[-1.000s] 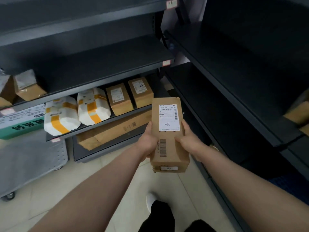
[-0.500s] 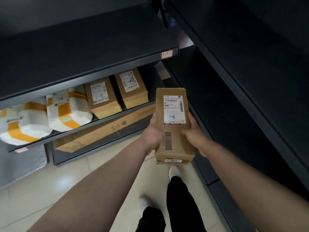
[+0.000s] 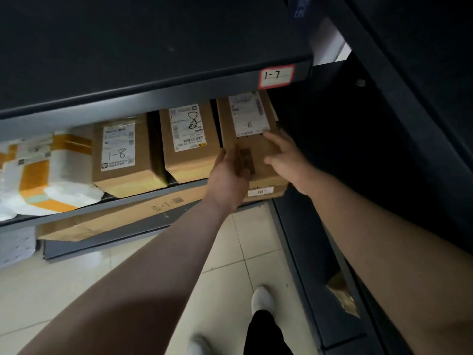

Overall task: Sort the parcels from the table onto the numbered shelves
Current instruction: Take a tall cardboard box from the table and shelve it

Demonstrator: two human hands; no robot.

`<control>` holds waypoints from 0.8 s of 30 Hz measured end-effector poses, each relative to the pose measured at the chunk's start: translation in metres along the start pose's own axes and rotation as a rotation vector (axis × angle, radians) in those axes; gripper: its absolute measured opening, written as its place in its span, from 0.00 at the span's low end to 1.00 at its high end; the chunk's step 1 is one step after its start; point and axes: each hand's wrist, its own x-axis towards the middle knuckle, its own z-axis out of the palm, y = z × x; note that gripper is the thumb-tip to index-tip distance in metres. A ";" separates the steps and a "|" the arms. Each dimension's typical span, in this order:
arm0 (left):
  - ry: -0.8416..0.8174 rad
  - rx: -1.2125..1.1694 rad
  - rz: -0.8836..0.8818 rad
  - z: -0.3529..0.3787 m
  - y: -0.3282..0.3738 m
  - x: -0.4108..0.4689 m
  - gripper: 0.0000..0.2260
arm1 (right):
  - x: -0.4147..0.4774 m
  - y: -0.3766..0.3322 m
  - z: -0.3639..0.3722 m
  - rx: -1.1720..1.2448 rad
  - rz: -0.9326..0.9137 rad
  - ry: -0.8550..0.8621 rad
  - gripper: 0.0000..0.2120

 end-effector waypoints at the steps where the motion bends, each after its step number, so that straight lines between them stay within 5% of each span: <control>1: -0.009 0.054 0.026 0.001 -0.003 0.004 0.20 | 0.010 0.001 0.003 -0.094 -0.019 -0.031 0.33; 13: 0.113 0.233 0.025 -0.011 -0.028 0.004 0.24 | 0.042 0.005 0.022 -0.602 -0.099 0.069 0.30; 19: -0.041 0.496 0.012 -0.041 -0.020 -0.012 0.21 | 0.002 -0.003 0.019 -0.730 -0.263 0.201 0.27; 24: -0.231 0.724 0.059 -0.066 -0.005 -0.042 0.20 | -0.055 -0.005 0.025 -0.865 -0.202 0.017 0.25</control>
